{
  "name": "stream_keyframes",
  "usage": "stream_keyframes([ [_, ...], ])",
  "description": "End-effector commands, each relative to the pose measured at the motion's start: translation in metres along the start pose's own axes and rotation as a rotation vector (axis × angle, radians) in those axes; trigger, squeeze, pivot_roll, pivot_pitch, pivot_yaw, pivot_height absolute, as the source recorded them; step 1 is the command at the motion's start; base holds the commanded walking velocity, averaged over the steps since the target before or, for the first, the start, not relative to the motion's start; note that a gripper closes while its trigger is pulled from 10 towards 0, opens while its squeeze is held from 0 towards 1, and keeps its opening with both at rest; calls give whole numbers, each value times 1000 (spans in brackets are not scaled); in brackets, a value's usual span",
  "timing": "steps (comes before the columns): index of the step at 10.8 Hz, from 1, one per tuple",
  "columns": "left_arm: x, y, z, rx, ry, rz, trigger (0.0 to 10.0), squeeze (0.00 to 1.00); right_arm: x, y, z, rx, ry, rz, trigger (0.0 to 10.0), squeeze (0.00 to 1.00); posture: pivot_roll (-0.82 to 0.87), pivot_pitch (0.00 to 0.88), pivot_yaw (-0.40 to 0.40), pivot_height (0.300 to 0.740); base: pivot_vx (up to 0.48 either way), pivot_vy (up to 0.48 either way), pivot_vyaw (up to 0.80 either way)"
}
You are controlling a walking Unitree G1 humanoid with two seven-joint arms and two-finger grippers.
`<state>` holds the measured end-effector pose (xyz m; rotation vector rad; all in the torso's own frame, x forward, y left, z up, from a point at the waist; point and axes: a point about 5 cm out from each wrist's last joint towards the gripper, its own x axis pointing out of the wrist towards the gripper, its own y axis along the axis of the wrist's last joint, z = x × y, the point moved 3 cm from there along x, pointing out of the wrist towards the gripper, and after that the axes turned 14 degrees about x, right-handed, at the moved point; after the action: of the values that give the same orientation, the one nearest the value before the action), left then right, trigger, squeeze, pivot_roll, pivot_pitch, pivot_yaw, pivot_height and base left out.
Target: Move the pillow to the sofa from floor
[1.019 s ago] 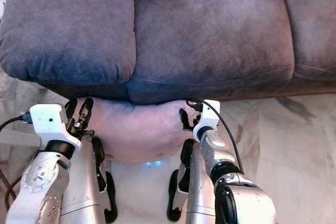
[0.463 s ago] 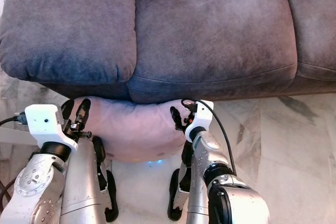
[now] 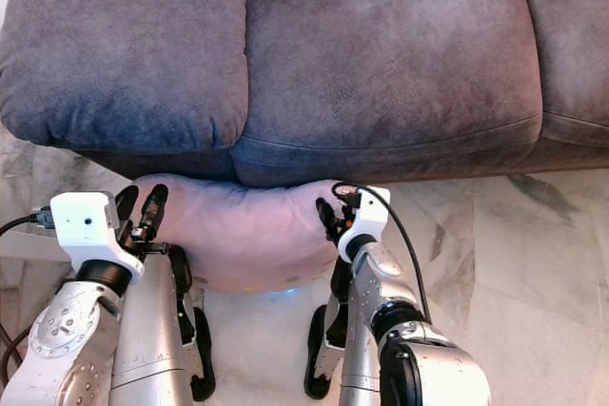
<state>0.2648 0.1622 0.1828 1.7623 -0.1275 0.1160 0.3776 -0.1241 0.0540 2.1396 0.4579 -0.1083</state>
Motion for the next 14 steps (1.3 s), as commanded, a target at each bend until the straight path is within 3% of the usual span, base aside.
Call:
stream_keyframes([
  [1,-5,-2,2,-10,-14,-16,10000,0,-7,-21,8,22,-24,-59,0,0,300,528,-39,507,0,0,0],
  [7,1,-10,6,-18,-23,-27,10000,0,-5,-24,1,10,6,-58,0,0,291,490,-46,507,0,0,0],
  [13,23,-16,-8,5,23,13,10000,0,12,24,-37,-13,146,91,0,0,276,359,-70,507,0,0,0],
  [14,29,-19,-10,4,29,20,10000,0,13,34,-37,-29,143,117,4039,0,271,337,-75,507,0,0,0],
])
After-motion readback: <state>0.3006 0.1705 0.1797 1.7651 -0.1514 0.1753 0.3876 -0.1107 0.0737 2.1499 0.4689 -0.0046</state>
